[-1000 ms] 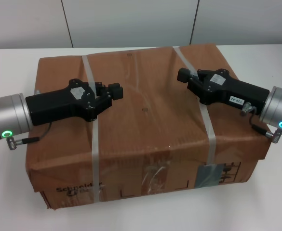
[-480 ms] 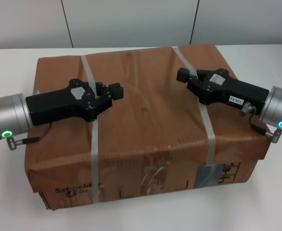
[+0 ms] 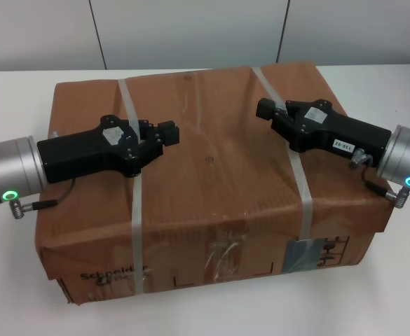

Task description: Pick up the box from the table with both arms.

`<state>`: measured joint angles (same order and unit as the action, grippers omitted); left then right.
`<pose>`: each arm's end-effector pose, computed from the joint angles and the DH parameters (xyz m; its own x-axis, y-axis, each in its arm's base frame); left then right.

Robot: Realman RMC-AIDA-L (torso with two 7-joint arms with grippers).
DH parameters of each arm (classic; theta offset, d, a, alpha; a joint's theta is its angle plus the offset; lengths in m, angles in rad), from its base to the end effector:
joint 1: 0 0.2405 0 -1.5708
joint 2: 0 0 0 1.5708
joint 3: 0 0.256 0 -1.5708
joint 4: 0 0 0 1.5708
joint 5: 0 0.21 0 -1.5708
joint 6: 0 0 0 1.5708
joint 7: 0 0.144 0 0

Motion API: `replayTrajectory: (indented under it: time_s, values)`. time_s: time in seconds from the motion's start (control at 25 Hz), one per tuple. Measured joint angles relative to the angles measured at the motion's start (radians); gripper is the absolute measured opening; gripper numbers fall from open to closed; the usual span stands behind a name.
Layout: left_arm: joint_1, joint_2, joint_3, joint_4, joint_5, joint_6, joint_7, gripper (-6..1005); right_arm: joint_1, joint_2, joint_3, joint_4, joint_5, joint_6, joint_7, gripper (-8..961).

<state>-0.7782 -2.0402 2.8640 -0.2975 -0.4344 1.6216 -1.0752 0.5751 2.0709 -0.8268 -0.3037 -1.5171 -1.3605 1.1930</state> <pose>-0.2417 0.3451 -0.0215 0.7054 0.2779 0.6521 0.4456 -0.8893 -0.1030 0.2520 0.3461 -0.0349 0.5765 -0.3335 -0.7459 -0.6235 -0.7696 -0.1378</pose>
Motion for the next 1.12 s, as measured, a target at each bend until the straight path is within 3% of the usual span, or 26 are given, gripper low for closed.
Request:
replayTrajectory:
  time_s: [1.12]
  values:
    - [0.002,0.000,0.000,0.000,0.000,0.000,0.016,93,-0.001,0.000,-0.003,0.000,0.000,0.000,-0.002,21]
